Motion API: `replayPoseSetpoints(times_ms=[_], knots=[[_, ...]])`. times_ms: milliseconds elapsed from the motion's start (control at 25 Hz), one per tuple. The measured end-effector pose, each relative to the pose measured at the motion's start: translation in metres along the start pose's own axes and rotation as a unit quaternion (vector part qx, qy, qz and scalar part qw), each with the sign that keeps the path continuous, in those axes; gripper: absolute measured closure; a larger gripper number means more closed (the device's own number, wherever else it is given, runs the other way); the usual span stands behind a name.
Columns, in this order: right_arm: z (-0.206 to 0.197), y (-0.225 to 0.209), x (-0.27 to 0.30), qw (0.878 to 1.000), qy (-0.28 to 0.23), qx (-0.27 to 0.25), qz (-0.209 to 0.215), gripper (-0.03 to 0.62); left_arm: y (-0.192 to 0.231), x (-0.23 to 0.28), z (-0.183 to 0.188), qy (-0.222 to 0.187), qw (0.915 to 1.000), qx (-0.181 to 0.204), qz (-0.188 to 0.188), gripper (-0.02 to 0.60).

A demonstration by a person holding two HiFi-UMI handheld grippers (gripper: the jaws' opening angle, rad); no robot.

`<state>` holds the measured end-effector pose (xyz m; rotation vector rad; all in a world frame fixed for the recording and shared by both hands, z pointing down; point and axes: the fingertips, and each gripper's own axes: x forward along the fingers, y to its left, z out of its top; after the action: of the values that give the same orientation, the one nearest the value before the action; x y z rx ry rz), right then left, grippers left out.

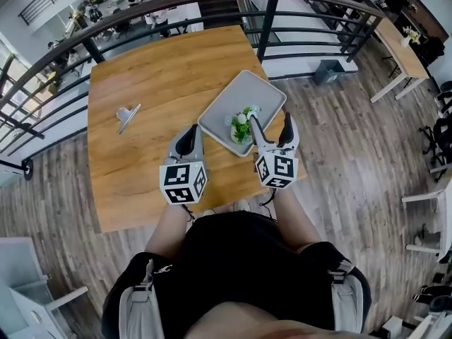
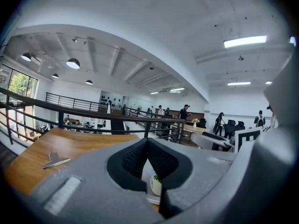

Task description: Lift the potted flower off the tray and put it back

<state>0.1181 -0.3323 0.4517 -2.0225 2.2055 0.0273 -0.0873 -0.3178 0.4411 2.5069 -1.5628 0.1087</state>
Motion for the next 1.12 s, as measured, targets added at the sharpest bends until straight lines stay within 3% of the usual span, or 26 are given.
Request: replayPoseSetpoints(times_ms=[240,1120], knots=[[-0.031,0.017,-0.003,0.998,0.034,-0.038,0.034,0.135,-0.003,0.001,-0.006,0.009,1.0,-0.003,0.0,0.569],[-0.19,0.026,-0.02,0.976,0.196,-0.041,0.084,0.135,0.012,-0.002,-0.023,0.036,0.9984,0.001,0.044,0.569]])
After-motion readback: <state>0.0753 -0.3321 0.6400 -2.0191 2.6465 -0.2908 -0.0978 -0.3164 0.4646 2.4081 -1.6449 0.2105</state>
